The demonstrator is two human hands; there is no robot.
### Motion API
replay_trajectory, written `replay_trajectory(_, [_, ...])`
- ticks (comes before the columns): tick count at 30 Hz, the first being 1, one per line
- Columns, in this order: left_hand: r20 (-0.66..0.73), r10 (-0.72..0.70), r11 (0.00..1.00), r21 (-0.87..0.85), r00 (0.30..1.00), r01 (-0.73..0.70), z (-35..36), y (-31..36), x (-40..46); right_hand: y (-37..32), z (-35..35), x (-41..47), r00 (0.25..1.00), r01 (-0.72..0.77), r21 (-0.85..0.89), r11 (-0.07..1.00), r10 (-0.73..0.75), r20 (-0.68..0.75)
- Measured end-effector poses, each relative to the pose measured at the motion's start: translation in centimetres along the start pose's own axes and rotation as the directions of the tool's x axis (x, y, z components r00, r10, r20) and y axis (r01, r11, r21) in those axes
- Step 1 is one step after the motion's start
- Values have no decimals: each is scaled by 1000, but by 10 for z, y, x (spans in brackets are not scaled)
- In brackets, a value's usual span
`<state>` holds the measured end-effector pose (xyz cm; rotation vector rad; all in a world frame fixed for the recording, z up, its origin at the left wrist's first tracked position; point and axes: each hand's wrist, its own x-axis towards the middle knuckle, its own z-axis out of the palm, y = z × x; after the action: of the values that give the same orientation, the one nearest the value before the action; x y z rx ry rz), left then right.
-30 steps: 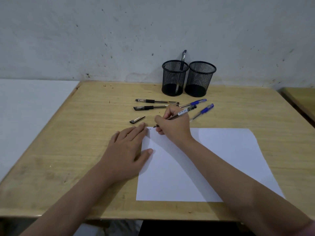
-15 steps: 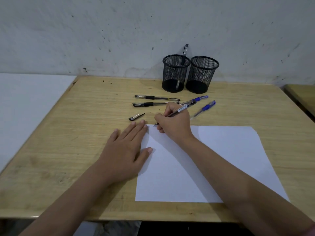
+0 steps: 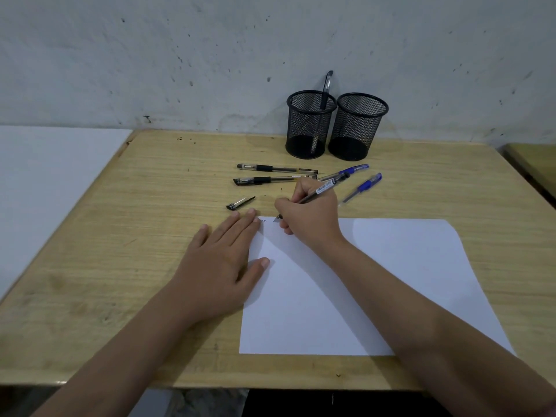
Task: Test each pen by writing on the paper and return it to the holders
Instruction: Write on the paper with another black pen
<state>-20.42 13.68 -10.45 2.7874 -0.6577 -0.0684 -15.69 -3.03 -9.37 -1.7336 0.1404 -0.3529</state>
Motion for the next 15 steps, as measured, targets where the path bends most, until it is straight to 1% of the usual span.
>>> replay_trajectory(7, [-2,1,1000,-8,1000,-1,-1,1,0,0,-1,-1,1000,-20,20,1000,21,-17])
replay_trajectory(15, [-10,1,1000,-21,1000,-1,-1,1,0,1,-2,-1,999,28,3,1000,-28,-37])
